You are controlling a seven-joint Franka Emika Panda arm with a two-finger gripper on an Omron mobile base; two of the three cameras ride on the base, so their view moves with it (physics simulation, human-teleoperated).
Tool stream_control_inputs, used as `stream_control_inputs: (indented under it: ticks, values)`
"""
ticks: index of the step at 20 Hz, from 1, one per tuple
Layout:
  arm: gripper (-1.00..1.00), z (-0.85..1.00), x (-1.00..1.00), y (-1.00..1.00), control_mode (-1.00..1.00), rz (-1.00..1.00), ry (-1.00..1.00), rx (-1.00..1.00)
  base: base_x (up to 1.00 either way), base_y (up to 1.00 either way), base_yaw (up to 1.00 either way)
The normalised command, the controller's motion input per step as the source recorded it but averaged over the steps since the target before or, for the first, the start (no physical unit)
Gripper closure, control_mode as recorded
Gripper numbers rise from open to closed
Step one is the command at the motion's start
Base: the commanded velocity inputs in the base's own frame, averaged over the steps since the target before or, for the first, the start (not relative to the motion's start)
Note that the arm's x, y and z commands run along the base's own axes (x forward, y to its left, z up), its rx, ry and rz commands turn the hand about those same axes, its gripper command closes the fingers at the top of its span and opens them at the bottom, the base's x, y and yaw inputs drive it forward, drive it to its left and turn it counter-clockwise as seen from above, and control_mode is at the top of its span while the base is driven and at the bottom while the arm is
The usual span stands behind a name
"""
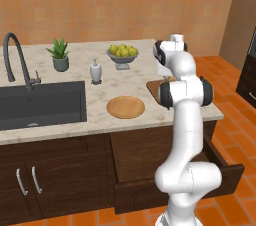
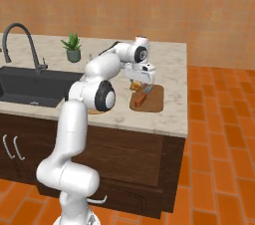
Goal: Pick up the knife from the drawer and place it on the cutting board. Then place the meat from the plate to the cutting board.
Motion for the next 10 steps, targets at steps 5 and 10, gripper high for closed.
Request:
stream_control_inputs:
  ticks: [5,10]
  values:
    - [1.00,-0.17,0.07,-0.56,-1.00,-0.14,0.00,0.01,0.00,0.00,0.00]
    - [1.00,-0.30,0.30,-0.42,-1.00,-0.08,0.00,0.00,0.00,0.00,0.00]
